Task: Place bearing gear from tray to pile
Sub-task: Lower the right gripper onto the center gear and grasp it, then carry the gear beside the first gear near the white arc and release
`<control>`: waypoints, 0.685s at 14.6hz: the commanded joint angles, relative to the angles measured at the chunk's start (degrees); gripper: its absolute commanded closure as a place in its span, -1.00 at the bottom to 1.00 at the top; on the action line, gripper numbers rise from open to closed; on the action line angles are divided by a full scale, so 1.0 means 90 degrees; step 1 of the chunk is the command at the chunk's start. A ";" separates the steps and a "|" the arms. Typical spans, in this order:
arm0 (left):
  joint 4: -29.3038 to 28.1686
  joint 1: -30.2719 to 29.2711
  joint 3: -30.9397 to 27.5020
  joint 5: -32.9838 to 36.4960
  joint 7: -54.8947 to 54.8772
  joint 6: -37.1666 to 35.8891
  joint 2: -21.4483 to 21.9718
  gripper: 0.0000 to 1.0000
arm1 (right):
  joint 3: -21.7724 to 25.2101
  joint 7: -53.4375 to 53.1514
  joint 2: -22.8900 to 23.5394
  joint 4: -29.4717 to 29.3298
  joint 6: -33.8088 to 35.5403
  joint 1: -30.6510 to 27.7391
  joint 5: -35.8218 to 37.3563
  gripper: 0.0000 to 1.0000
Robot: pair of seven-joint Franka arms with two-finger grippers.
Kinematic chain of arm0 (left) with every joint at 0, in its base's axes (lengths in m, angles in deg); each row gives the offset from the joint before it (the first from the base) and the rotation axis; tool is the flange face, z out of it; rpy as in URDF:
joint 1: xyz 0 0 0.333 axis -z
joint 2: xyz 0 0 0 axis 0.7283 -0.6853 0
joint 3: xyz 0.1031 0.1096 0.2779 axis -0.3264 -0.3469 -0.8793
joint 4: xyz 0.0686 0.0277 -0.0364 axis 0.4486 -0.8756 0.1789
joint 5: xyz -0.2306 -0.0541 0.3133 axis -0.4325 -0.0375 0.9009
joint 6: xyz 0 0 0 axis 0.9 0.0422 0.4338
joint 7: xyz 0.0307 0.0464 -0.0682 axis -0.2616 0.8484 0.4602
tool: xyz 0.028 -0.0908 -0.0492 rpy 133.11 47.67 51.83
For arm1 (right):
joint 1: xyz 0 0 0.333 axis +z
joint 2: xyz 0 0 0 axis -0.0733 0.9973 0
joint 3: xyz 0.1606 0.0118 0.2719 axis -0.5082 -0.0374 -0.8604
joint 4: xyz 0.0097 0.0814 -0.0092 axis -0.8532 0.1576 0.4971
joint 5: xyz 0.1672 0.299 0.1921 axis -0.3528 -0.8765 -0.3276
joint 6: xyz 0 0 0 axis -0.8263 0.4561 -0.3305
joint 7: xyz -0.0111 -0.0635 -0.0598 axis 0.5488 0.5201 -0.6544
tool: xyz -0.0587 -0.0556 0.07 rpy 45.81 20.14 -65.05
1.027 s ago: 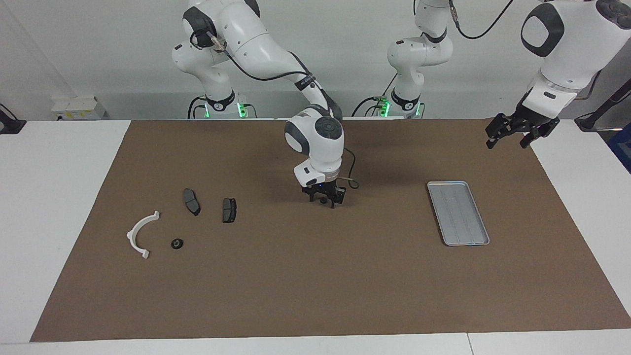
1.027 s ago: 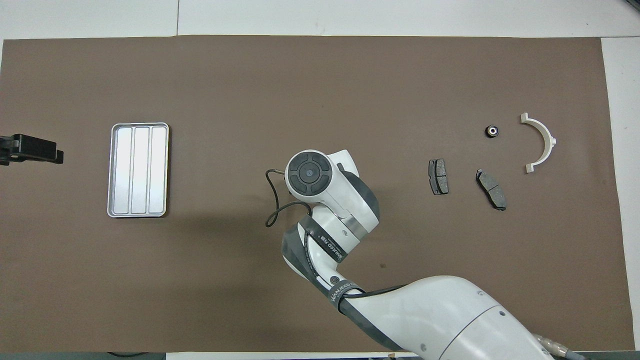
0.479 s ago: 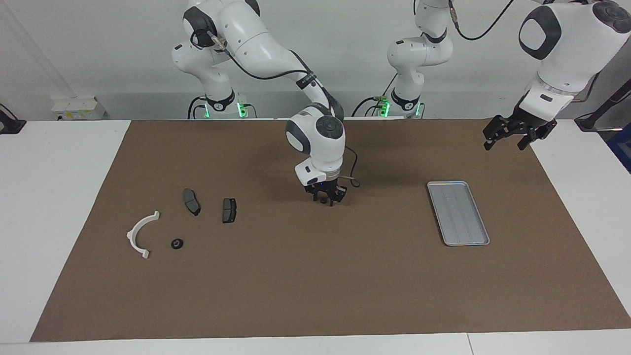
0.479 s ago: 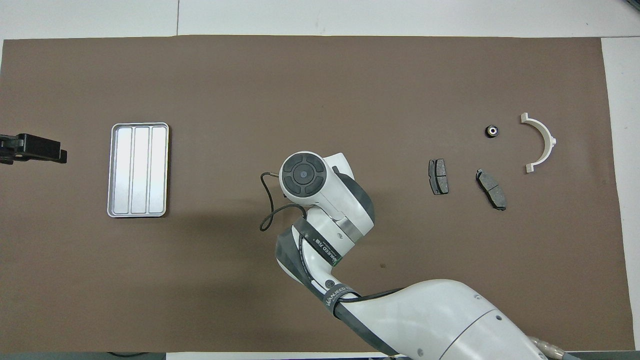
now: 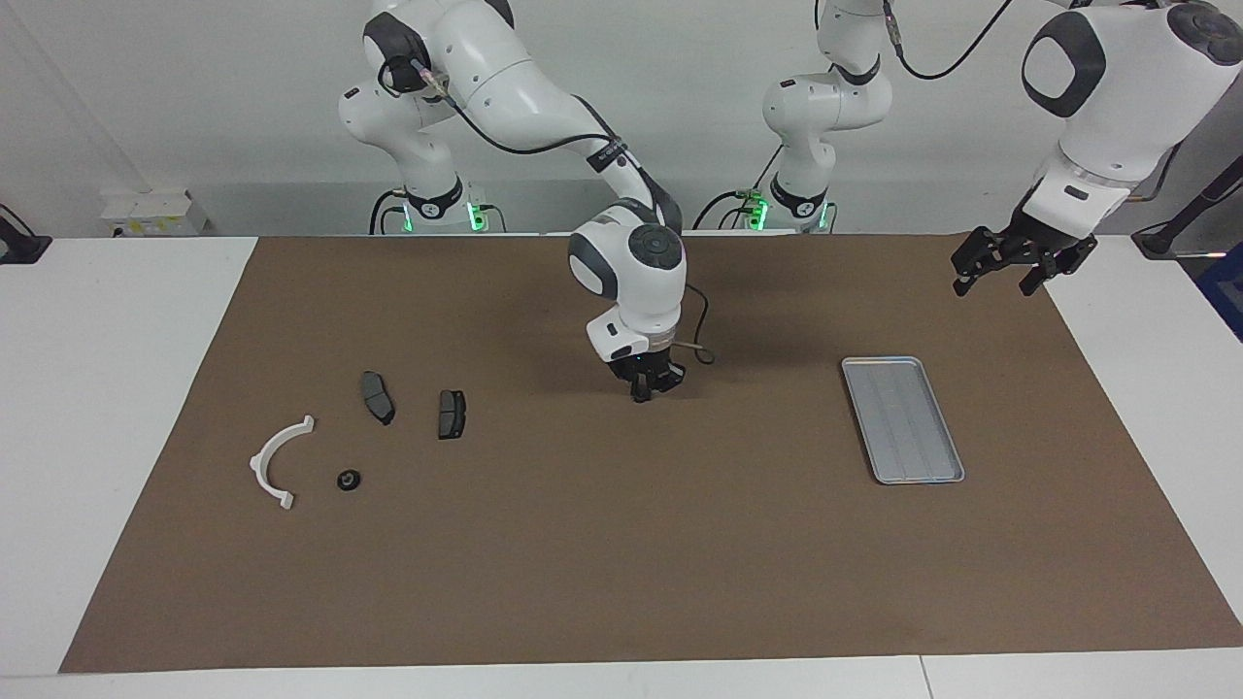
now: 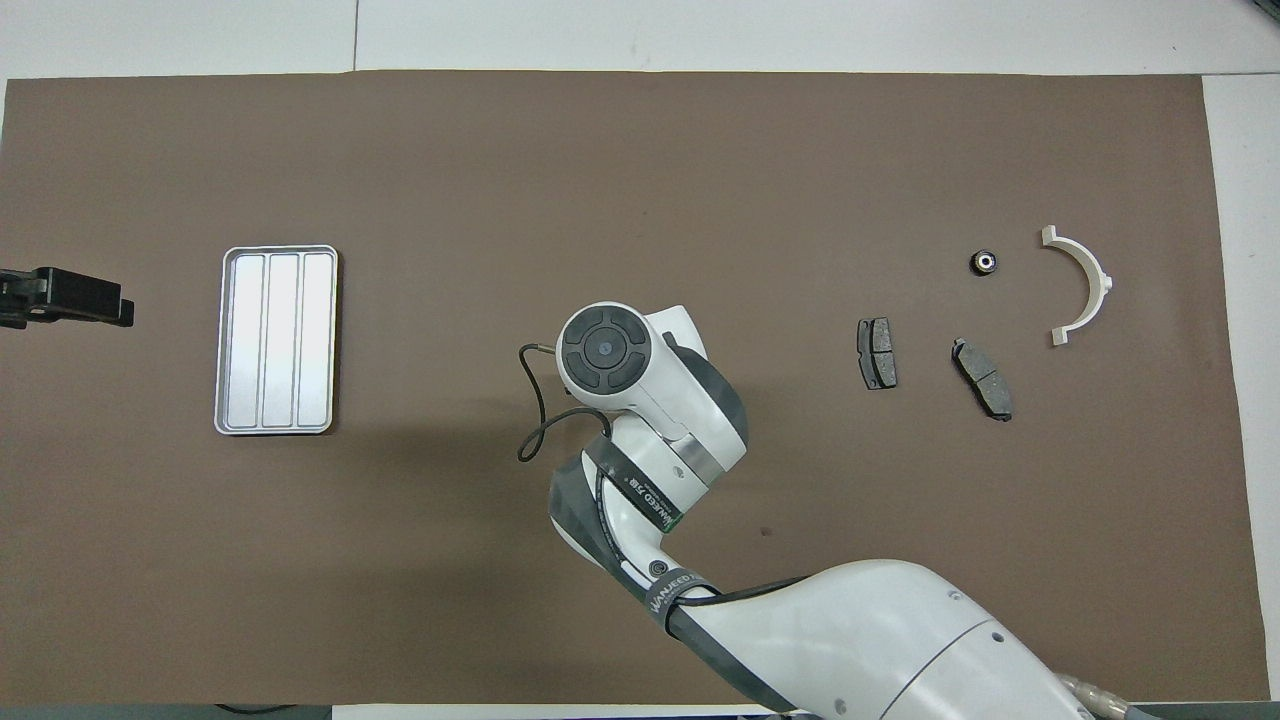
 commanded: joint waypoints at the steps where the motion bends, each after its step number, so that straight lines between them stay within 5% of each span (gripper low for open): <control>1: 0.0023 0.0069 -0.0058 -0.0021 -0.0026 0.0031 0.0009 -1.00 | -0.0012 -0.0166 -0.0033 -0.0057 0.0128 -0.0036 -0.0088 1.00; 6: 0.0023 0.0069 -0.0058 -0.0021 -0.0026 0.0031 0.0009 -1.00 | 0.0017 0.0067 -0.0014 -0.0914 0.1053 -0.0230 0.0029 1.00; 10: 0.0023 0.0069 -0.0058 -0.0021 -0.0026 0.0031 0.0009 -1.00 | 0.0017 0.1451 -0.0247 -0.1492 0.1905 -0.1049 0.0020 1.00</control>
